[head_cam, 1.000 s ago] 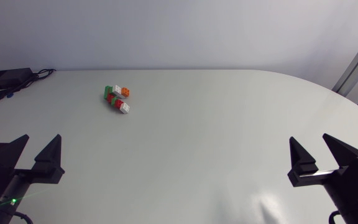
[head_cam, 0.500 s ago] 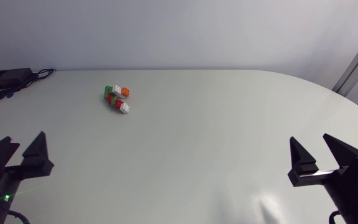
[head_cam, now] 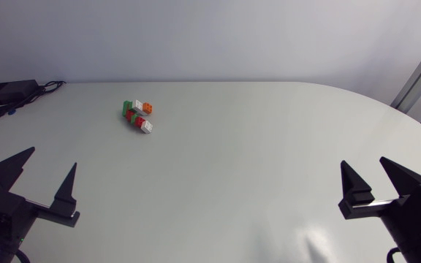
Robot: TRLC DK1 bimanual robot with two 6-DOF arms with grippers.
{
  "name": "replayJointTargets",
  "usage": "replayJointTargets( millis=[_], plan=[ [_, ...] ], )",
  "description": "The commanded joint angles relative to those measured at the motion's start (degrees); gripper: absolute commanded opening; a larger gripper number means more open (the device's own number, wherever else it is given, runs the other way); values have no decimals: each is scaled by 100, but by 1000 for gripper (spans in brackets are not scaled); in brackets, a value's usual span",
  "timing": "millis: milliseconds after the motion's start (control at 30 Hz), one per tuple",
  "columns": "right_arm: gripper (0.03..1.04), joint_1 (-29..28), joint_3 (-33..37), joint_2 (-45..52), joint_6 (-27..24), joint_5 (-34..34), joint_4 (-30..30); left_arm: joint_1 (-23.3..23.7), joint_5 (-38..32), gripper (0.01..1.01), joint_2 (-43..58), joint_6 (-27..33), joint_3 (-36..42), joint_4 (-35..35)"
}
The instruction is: Disassemble duplo
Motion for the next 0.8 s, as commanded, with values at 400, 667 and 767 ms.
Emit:
replayJointTargets(
  millis=[400,667,767],
  plan=[
    [995,-95,-213,-52,127,9,-135,166,975,921,5259,1805,1652,1804],
    [995,-156,-213,-60,135,36,-117,236,720,921,7668,1699,2777,2868],
    [995,-174,-213,-60,135,89,-100,254,157,920,8476,1691,3401,2920]
  ],
)
